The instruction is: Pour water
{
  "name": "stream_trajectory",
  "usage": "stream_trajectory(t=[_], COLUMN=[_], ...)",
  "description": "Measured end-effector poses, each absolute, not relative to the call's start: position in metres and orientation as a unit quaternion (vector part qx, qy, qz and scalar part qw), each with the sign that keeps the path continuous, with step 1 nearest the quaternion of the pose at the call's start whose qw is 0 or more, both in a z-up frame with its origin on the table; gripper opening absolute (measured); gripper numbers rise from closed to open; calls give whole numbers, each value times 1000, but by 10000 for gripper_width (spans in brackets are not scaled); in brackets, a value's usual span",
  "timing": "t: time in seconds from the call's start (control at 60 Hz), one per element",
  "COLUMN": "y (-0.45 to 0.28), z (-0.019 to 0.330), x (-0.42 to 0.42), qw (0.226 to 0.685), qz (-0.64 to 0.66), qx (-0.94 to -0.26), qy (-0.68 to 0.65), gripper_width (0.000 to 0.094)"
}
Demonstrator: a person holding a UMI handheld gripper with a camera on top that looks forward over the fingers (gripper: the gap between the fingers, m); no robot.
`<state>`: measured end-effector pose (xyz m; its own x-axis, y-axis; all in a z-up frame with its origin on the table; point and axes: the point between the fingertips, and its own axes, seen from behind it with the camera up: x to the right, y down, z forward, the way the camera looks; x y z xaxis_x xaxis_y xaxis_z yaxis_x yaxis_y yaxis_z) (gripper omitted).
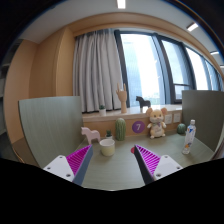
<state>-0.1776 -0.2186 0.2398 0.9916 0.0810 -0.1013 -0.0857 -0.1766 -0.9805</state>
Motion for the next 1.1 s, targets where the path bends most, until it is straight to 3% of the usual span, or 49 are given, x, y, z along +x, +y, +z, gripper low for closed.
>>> stream_trajectory(t=[0.117, 0.267, 0.533, 0.817, 1.017, 1.1], y=[-212, -189, -174, -105, -54, -33], z=[229, 170, 120, 110, 112, 117], x=[-152, -41, 142, 248, 271, 280], qw=[647, 641, 623, 639, 642, 651], qz=[58, 13, -83, -88, -86, -78], qx=[-760, -767, -775, -760, -758, -751], qy=[6, 25, 65, 77, 73, 78], gripper_width=[851, 849, 850, 834, 824, 779])
